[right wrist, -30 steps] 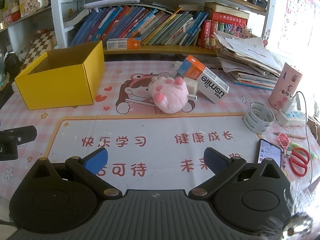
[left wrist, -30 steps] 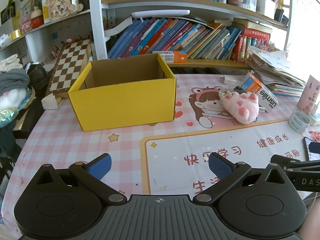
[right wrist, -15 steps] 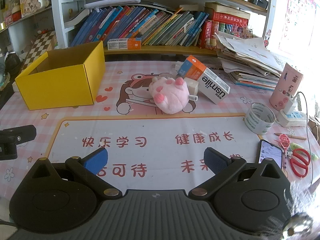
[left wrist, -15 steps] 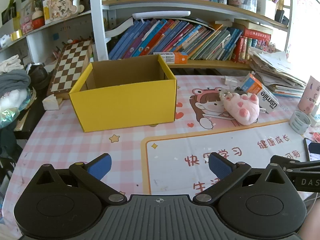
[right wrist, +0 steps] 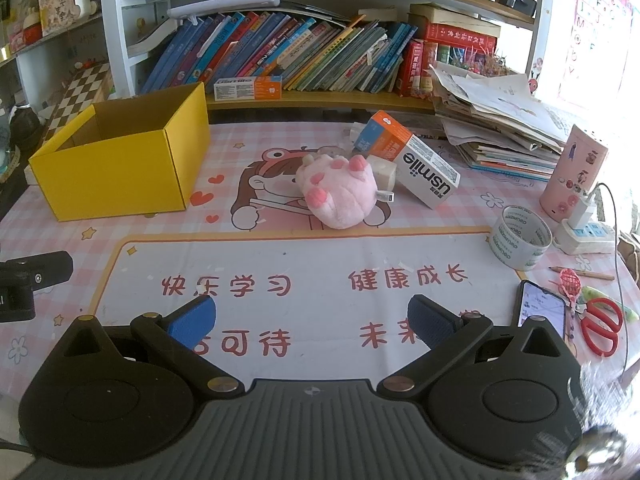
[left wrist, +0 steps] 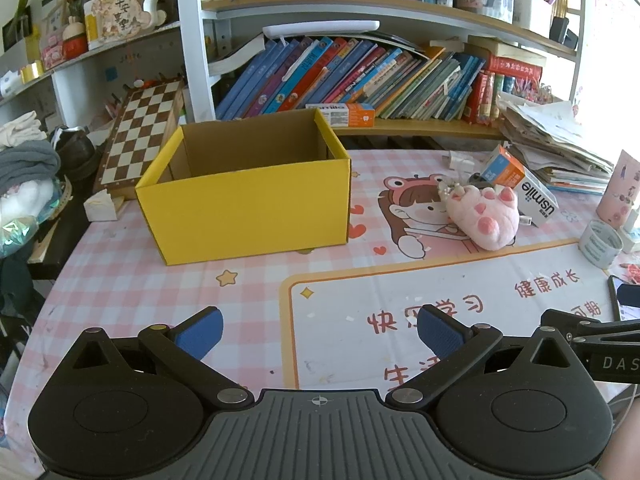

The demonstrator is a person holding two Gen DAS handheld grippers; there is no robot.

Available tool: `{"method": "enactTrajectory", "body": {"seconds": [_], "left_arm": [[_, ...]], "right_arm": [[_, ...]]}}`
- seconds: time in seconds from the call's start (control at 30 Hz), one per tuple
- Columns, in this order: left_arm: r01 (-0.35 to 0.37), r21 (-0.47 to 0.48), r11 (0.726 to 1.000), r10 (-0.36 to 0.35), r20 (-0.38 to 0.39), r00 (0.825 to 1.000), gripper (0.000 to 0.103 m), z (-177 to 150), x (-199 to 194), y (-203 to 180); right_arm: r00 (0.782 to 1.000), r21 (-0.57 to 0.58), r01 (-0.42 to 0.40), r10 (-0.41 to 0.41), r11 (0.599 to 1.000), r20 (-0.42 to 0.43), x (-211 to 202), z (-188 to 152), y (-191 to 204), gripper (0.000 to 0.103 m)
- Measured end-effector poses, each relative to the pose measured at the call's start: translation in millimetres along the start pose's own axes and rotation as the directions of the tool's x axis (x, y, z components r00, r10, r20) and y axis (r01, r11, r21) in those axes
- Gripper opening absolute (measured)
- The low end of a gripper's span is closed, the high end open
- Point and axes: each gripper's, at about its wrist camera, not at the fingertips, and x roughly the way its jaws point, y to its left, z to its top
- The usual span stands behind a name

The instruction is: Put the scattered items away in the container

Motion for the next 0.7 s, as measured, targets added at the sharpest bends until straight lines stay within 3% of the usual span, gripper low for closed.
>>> {"method": "enactTrajectory", "body": {"seconds": [0.7], "left_arm": [[0.043,0.002,0.999,-0.043,-0.020,0.999,0.103,5,11,-4]], "right_arm": [[1.000,0.004,-0.013,0.013,1.000,-0.021,14,5,-5,0.103]]}}
